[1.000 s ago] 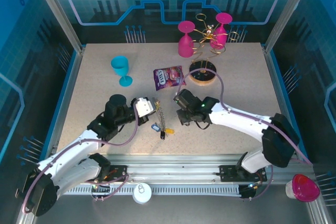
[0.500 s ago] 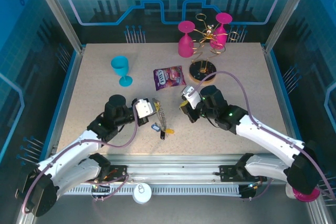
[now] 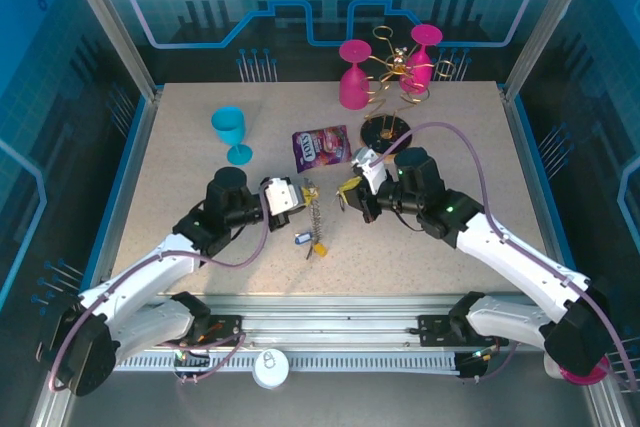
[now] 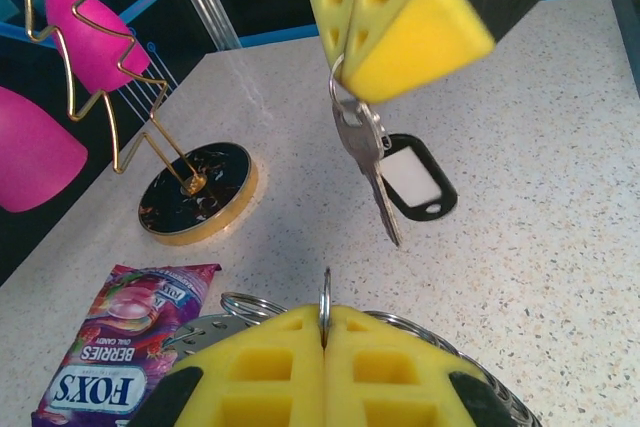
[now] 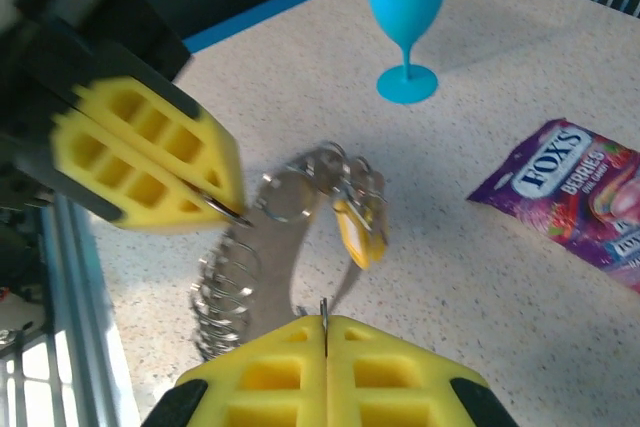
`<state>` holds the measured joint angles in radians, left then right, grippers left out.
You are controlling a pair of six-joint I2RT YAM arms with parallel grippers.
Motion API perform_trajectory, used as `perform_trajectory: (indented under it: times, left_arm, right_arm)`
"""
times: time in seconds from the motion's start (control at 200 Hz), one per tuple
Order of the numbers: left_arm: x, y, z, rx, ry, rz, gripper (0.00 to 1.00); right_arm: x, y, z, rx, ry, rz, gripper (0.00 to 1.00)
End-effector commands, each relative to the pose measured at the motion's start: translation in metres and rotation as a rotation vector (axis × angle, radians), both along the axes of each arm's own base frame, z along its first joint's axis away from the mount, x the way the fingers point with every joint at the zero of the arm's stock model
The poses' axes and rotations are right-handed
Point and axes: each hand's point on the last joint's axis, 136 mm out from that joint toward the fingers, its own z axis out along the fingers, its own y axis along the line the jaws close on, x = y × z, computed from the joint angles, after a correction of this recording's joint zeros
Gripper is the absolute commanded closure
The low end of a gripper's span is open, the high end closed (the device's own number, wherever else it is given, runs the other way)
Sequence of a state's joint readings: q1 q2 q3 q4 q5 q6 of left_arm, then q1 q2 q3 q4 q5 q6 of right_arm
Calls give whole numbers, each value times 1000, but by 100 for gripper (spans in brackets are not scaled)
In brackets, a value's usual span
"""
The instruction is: Put the keys on the keyring
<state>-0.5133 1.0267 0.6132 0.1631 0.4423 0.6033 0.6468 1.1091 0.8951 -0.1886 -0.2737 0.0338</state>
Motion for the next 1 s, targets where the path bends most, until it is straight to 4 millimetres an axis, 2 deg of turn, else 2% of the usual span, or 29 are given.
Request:
perform_trajectory:
  times: [0.0,0.16,0.455,0.725,0.996]
  left_arm:
    - [0,-8,30,-62,-84,-45,100]
    - [-3,-8,26,-76,-82,-51,100]
    - [-10,-8,24,-98,-73,-64,100]
    - [-15,-8,22,-96,-79,-77,100]
    - [-16,-10,23,-104,-70,-84,100]
  right_arm:
    - [-10,-1,8,-27,-11,48,100]
    - [-18,3,-1,-149,-16,117,100]
    - [-28,30,6,-205,-104,194,100]
    - [-17,37,7,-220,-161,139,100]
    - [-14,46,3,-209,-152,147,100]
